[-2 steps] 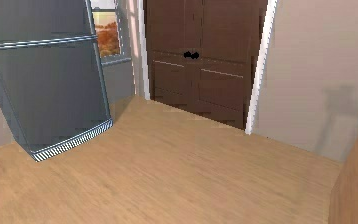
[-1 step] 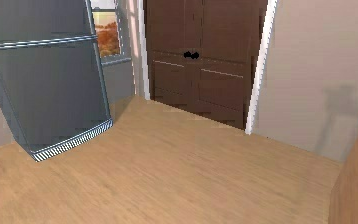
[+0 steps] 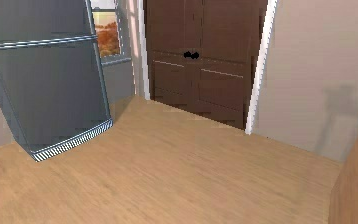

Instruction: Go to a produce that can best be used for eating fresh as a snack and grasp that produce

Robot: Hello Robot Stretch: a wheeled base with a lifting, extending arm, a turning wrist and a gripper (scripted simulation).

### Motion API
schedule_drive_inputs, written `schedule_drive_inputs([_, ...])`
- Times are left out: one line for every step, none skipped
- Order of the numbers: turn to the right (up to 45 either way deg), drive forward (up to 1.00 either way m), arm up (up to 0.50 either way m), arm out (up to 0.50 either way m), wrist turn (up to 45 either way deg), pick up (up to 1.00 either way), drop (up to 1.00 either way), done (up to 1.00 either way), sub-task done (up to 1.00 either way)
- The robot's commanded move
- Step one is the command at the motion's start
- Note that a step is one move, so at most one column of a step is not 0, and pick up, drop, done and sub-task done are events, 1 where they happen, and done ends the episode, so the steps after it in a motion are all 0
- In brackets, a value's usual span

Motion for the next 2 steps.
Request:
schedule_drive_inputs([0.0, 0.0, 0.0, 0.0, 15.0, 0.0, 0.0, 0.0, 0.0])
schedule_drive_inputs([0.0, 0.0, -0.1, 0.0, 0.0, 0.0, 0.0, 0.0, 0.0])
